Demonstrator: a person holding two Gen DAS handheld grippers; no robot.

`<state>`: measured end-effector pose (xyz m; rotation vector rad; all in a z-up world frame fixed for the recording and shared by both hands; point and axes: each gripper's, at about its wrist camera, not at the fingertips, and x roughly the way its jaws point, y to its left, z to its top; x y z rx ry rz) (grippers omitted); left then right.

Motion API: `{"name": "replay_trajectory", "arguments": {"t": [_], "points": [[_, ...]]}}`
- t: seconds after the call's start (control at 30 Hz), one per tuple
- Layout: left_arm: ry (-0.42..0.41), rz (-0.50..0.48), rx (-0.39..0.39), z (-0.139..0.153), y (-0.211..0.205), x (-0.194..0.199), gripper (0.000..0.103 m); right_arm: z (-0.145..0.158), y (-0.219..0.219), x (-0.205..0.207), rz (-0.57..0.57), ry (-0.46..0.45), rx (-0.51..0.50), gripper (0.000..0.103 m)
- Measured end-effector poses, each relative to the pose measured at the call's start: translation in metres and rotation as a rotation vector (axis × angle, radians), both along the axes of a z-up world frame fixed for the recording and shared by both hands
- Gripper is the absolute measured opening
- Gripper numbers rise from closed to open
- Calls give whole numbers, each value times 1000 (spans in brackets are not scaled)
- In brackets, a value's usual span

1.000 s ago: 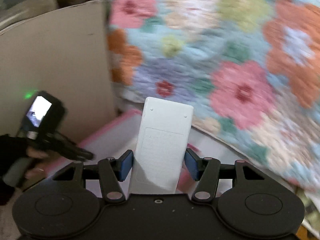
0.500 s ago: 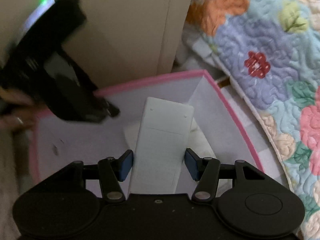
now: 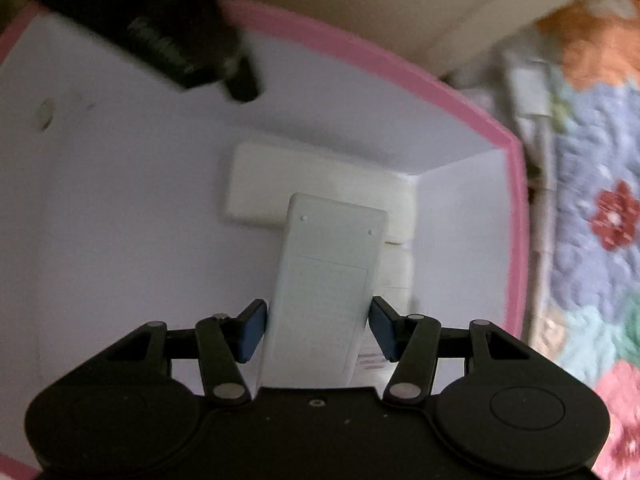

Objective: Organize rigid objects
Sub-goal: 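Carry the power bank into the box, lower it beside the remote, release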

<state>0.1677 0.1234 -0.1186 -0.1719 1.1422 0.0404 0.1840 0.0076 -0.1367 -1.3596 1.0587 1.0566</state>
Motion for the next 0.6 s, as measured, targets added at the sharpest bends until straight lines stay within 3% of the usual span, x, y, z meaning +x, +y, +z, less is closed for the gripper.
{"name": "replay_trajectory", "arguments": {"t": [0.17,0.3,0.47,0.53,0.6], "points": [[-2,-13,15,0,-5,1,6,-11,-2,-6,150,13,-50,61],[-2,-16,17,0,-5,2,6,-16,-5,-1,187,28,-54,61],[-1,-15,8,0,-3,2,6,-19,-4,11,73,23,-55,62],[-1,-15,7,0,-3,2,6,-10,-6,16,8,23,-15,70],[-2,-15,11,0,-3,2,6,6,-10,24,-70,30,50,70]]}}
